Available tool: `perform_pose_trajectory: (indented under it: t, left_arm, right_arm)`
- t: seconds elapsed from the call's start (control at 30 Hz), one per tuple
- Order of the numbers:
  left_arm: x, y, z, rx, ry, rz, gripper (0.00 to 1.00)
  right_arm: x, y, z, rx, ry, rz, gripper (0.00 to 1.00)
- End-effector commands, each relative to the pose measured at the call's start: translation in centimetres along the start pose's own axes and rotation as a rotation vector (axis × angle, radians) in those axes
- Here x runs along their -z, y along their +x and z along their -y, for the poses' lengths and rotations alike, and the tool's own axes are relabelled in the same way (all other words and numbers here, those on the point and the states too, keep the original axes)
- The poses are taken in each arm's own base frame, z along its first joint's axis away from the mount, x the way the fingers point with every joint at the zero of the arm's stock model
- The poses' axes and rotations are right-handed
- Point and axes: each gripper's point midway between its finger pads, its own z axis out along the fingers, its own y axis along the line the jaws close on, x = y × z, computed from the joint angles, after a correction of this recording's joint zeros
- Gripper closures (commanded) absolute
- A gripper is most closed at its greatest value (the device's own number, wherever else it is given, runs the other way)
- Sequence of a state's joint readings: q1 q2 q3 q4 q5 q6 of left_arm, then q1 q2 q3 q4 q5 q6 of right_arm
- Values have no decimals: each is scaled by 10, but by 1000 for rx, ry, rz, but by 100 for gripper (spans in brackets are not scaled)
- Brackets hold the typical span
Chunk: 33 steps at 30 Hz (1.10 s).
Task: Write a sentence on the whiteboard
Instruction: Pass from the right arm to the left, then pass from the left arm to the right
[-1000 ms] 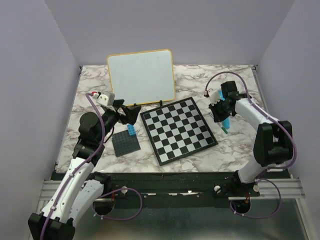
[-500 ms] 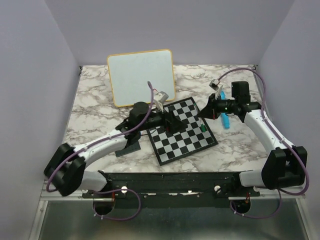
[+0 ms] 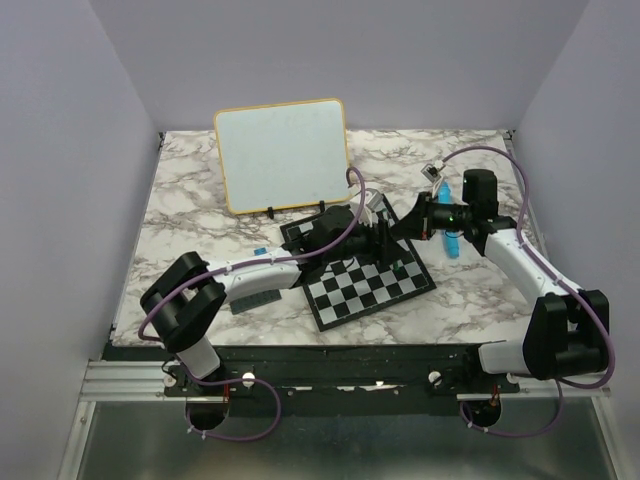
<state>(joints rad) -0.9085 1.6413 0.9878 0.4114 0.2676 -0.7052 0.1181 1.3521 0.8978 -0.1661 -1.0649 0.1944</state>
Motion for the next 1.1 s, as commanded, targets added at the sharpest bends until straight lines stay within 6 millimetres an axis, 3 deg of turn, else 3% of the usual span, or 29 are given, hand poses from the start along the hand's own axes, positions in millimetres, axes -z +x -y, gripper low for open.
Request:
perform_pose_trajectory:
  t: [0.0, 0.3, 0.63, 0.73, 0.77, 0.8, 0.87, 0.93, 0.97, 1.07]
  left_arm:
    - [-6, 11, -26, -13, -132, -24, 39]
    - [-10, 22, -23, -15, -115, -74, 52]
    - [-1, 21, -24, -118, -112, -101, 96]
    - [16, 20, -31, -258, -113, -158, 100]
    - [28, 24, -28, -303, -88, -210, 100]
    - [35, 24, -30, -349, -83, -235, 100]
    - [60, 26, -36, -483, -70, -319, 100]
    - [75, 28, -39, -574, -54, -383, 100]
    - [89, 30, -44, -642, -53, -450, 100]
    - [107, 38, -39, -681, -12, -553, 100]
  right_arm:
    - [0, -3, 1, -30, -5, 24, 99]
    - [9, -9, 12, -62, 29, 68, 99]
    - [10, -10, 10, -32, 12, 69, 98]
    - [16, -15, 3, 64, -22, 57, 86]
    - [19, -7, 2, 120, -29, 20, 64]
    - [22, -17, -3, 193, -33, 15, 52]
    - [27, -6, -10, 295, -67, -34, 31]
    - [30, -1, -17, 380, -104, -52, 26]
    - [32, 10, -23, 468, -154, -65, 23]
    - [35, 36, -31, 608, -252, -78, 19]
